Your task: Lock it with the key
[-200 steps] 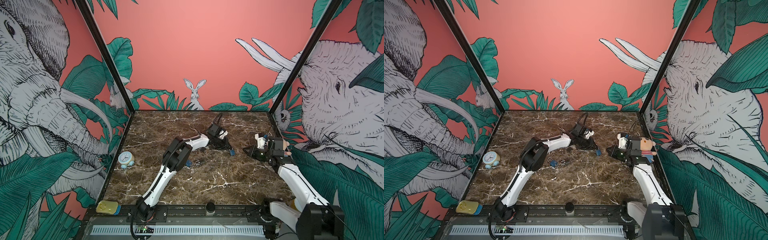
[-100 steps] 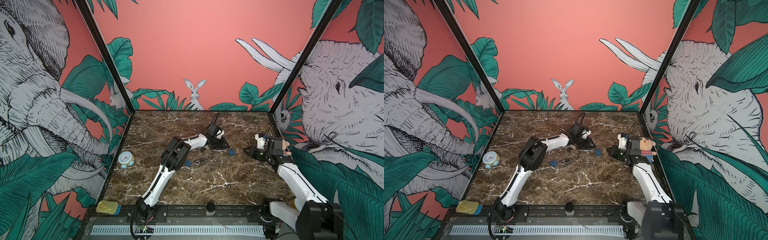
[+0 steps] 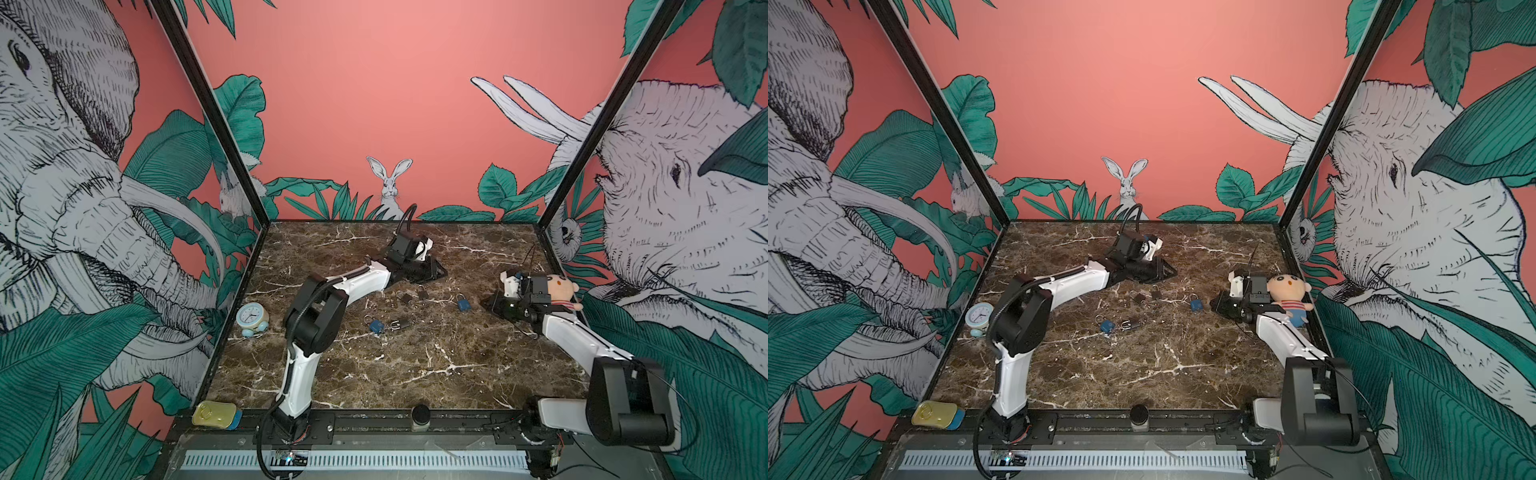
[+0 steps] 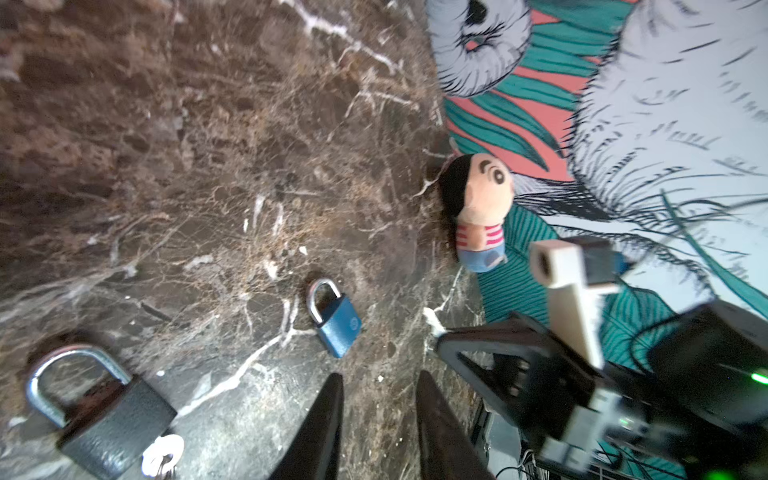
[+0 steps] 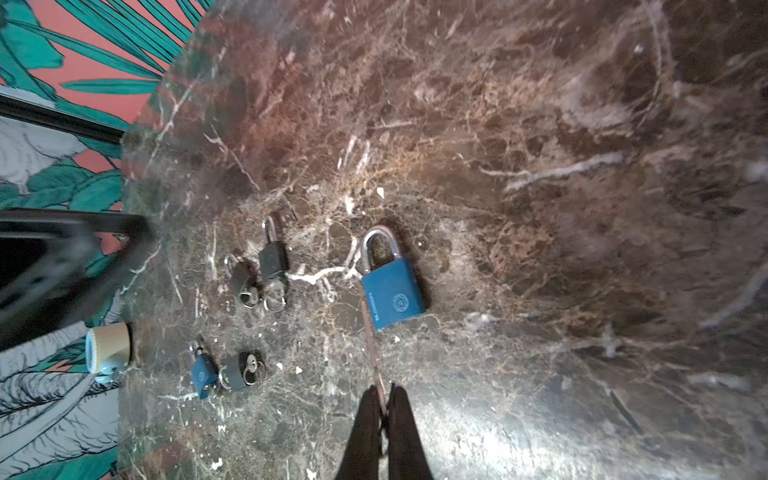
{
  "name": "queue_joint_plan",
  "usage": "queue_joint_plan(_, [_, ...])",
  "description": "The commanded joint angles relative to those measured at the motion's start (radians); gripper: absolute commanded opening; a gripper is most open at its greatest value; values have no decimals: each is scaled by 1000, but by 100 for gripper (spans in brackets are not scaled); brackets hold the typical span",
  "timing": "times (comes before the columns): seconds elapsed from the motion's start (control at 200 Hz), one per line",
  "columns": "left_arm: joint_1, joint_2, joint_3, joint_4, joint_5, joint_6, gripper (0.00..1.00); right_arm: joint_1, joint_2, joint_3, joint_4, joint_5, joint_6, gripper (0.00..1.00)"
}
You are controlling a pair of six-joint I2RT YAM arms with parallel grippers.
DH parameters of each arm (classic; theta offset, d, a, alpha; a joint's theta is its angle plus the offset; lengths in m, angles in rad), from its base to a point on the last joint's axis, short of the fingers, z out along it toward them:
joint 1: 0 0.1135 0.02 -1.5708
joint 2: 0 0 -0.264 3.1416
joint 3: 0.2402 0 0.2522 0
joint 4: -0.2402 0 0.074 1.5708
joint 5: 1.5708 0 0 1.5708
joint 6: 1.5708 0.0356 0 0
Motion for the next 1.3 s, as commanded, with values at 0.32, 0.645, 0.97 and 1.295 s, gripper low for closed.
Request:
queue_joint_plan(0.32, [64,-316,-291,132,-39,-15,32,40,167,90,95,81,-6,0])
queue_joint_plan(0.645, [65,-467,-437,102,-100,-6,33,50,245,118,117,83,-5,0])
queue_joint_plan(0.97, [65,-553,-514,91,-153,3,33,65,326,139,143,77,5,0])
queue_joint_plan(1.295, [65,-553,-520,92,-158,5,33,72,342,148,140,88,6,8])
